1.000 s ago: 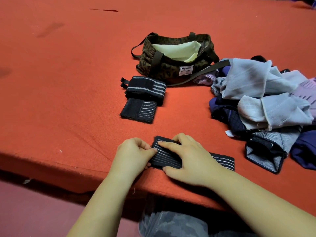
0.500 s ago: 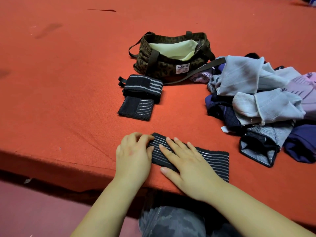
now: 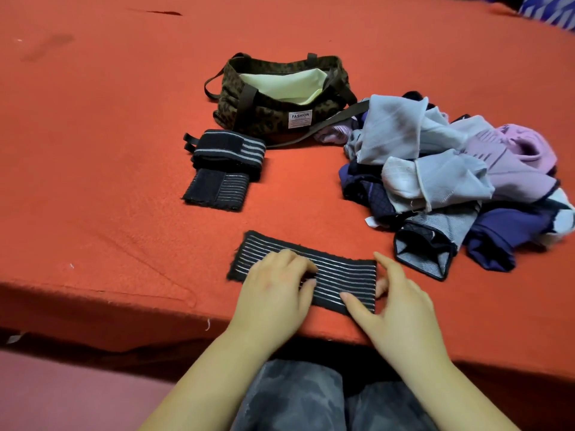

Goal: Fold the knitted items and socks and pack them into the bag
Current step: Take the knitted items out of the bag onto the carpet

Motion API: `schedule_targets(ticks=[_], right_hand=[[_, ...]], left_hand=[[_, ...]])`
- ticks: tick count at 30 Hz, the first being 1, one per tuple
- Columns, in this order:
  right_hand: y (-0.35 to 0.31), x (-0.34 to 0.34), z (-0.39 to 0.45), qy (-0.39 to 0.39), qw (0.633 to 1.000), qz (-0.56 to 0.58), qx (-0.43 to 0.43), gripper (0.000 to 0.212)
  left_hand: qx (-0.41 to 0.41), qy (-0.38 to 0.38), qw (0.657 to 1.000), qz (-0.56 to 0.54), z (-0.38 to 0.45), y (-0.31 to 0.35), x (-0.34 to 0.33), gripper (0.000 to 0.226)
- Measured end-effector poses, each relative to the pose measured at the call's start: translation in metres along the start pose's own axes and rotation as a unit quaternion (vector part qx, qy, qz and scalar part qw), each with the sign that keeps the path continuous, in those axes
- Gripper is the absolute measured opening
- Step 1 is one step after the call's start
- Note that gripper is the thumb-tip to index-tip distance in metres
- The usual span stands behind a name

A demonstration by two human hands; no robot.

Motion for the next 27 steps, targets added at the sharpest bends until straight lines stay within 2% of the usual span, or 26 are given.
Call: schedule_targets(ticks=[2,5,8,10,11,13,14,15,16,18,22,27], right_hand=[[-0.001,-0.002,0.0,-0.02,0.997,0.079,-0.016,0.073],[0.005,0.011,0.006,0.028,0.987,0.151,-0.043,0.069],[0.012,0.025,0.014,0.07,0.97,0.219,-0.08,0.05],[0.008,0.027,0.017,0.069,0.959,0.263,-0.08,0.04],[0.004,0.026,0.018,0.062,0.955,0.28,-0.073,0.038],[-0.011,0.019,0.017,0.044,0.948,0.311,-0.047,0.037],[-0.02,0.014,0.015,0.033,0.945,0.325,-0.03,0.037],[-0.032,0.009,0.014,0.019,0.943,0.332,-0.011,0.037],[-0.044,0.002,0.012,0.0,0.944,0.331,0.013,0.036],[-0.068,-0.014,0.01,-0.042,0.948,0.31,0.061,0.031],[-0.089,-0.039,0.01,-0.086,0.965,0.215,0.12,0.04],[-0.088,-0.054,0.005,-0.11,0.974,0.131,0.15,0.048]], left_hand=[[0.0,-0.016,1.0,0.02,-0.001,0.006,-0.012,0.03],[0.011,-0.028,0.999,0.016,0.004,0.018,-0.023,0.04],[0.015,-0.075,0.996,-0.044,0.009,0.038,-0.037,0.053],[0.055,-0.113,0.984,-0.126,0.013,0.044,-0.044,0.049],[0.1,-0.123,0.967,-0.198,0.016,0.043,-0.045,0.038],[0.22,-0.134,0.893,-0.368,0.018,0.035,-0.045,0.021],[0.269,-0.123,0.856,-0.424,0.018,0.027,-0.043,0.022],[0.298,-0.106,0.834,-0.452,0.018,0.018,-0.04,0.026],[0.311,-0.089,0.828,-0.459,0.018,0.009,-0.034,0.029],[0.311,-0.054,0.841,-0.438,0.017,-0.011,-0.016,0.021],[0.297,-0.033,0.922,-0.246,0.012,-0.058,0.01,0.012],[0.294,-0.012,0.95,-0.106,0.009,-0.07,0.025,0.008]])
Point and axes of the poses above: each hand's wrist, its own z-axis towards the middle knuckle, its own x-axis out of the back of the hand, y = z × x, the point moved 8 cm from there along z, towards the middle knuckle, and after that the axes turned 6 degrees about y, right-handed, at the moved point
